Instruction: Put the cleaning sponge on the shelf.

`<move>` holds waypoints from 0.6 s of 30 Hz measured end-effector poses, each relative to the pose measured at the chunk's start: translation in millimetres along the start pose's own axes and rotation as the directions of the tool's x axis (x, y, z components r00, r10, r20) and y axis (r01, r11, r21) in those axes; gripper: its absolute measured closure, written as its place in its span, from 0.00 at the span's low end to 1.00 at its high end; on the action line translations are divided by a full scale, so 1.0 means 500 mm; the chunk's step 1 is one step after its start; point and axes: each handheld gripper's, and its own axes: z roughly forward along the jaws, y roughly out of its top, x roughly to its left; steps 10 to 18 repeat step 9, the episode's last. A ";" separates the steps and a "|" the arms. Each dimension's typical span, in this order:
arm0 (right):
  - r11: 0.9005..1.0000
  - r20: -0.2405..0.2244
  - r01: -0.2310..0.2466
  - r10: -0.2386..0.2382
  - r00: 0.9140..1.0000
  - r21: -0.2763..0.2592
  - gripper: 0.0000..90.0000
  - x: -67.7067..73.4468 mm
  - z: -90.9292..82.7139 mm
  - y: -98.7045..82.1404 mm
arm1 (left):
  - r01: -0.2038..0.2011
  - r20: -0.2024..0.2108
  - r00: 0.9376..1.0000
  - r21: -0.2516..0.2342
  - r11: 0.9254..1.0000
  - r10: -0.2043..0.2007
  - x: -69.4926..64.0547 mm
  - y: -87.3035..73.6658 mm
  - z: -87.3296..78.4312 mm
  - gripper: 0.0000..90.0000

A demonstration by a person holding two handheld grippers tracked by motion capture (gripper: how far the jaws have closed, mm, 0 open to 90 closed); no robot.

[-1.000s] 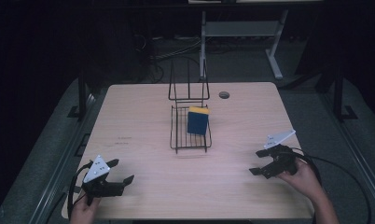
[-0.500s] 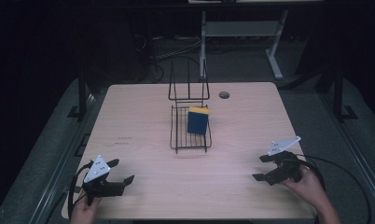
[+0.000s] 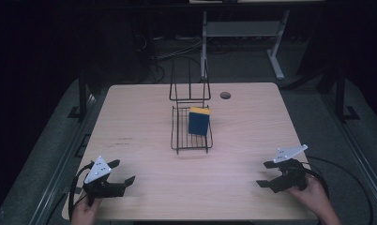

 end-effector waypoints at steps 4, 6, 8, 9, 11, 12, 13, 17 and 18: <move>1.000 0.003 -0.006 0.006 1.000 -0.012 0.21 0.005 -0.002 -0.010 | 0.000 0.001 1.000 -0.001 1.000 0.000 0.000 0.000 0.001 0.18; 1.000 0.006 -0.012 0.012 1.000 -0.014 0.21 0.009 -0.002 -0.015 | -0.002 0.001 1.000 0.001 1.000 0.002 0.000 0.000 0.001 0.18; 1.000 0.010 -0.012 0.012 1.000 -0.016 0.20 0.014 -0.001 -0.020 | 0.000 0.001 1.000 0.001 1.000 0.000 -0.001 0.000 0.002 0.18; 1.000 0.013 -0.015 0.016 1.000 -0.018 0.20 0.017 0.000 -0.022 | 0.000 0.001 1.000 0.000 1.000 0.000 -0.001 0.001 0.001 0.18; 1.000 0.013 -0.015 0.016 1.000 -0.018 0.20 0.017 0.000 -0.022 | 0.000 0.001 1.000 0.000 1.000 0.000 -0.001 0.001 0.001 0.18; 1.000 0.013 -0.015 0.016 1.000 -0.018 0.20 0.017 0.000 -0.022 | 0.000 0.001 1.000 0.000 1.000 0.000 -0.001 0.001 0.001 0.18; 1.000 0.013 -0.015 0.016 1.000 -0.018 0.20 0.017 0.000 -0.022 | 0.000 0.001 1.000 0.000 1.000 0.000 -0.001 0.001 0.001 0.18; 1.000 0.013 -0.015 0.016 1.000 -0.018 0.20 0.017 0.000 -0.022 | 0.000 0.001 1.000 0.000 1.000 0.000 -0.001 0.001 0.001 0.18; 1.000 0.013 -0.015 0.016 1.000 -0.018 0.20 0.017 0.000 -0.022 | 0.000 0.001 1.000 0.000 1.000 0.000 -0.001 0.001 0.001 0.18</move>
